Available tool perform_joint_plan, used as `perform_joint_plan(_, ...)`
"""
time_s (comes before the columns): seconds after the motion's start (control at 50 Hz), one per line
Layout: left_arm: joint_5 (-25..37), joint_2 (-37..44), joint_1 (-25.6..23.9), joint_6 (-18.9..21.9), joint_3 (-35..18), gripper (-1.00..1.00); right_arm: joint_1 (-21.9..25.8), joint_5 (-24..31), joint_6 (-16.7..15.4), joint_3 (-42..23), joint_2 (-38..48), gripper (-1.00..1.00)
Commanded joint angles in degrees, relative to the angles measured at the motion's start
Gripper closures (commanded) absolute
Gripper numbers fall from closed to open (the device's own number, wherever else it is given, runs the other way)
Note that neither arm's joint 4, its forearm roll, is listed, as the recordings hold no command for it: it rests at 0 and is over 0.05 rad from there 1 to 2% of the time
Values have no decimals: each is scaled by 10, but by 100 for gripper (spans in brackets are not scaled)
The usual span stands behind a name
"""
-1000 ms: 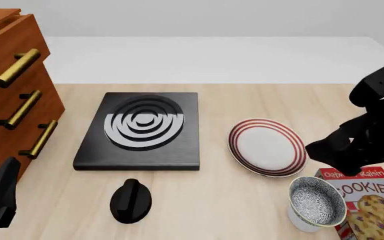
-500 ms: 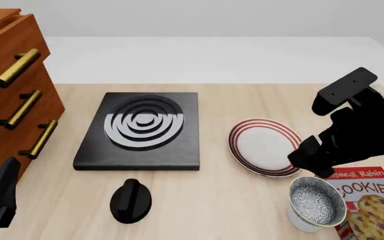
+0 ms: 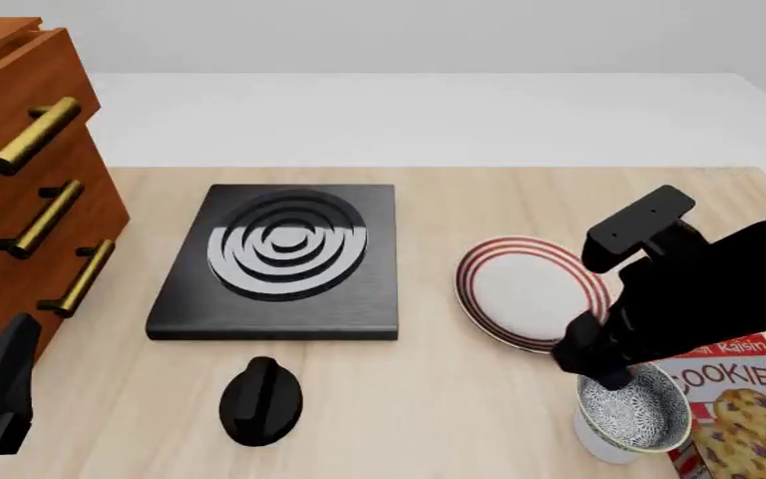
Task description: Pick the akita bowl on the ramekin and place it on the plate.
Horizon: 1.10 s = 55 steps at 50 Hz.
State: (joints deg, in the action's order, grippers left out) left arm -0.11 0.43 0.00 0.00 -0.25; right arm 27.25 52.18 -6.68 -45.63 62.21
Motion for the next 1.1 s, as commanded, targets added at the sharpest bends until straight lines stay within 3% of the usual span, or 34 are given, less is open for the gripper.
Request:
perform_joint_plan(0.02, 0, 0, 0, 0, 0, -100, 10, -20, 14, 33, 4, -100)
perform_joint_plan(0.42, 0, 0, 0, 0, 0, -100, -5, -56, 0, 52, 35, -100)
perform_joint_plan(0.62, 0, 0, 0, 0, 0, -100, 23, -97, 26, 98, 45, -100)
perform_joint_plan(0.66, 0, 0, 0, 0, 0, -100, 12, -104, 6, 101, 52, -100)
perform_joint_plan(0.84, 0, 0, 0, 0, 0, -100, -2, -114, -1, 110, 58, -100)
perform_joint_plan(0.88, 0, 0, 0, 0, 0, -100, -16, -129, -18, 131, 65, -100)
perform_joint_plan(0.9, 0, 0, 0, 0, 0, -100, -10, -130, -6, 133, 62, -100)
perform_joint_plan(1.0, 0, 0, 0, 0, 0, -100, -17, -129, -8, 136, 58, -100)
perform_joint_plan(1.04, 0, 0, 0, 0, 0, -100, -39, -133, -36, 141, 64, -100)
perform_joint_plan(1.1, 0, 0, 0, 0, 0, -100, -40, -135, -34, 144, 66, -100)
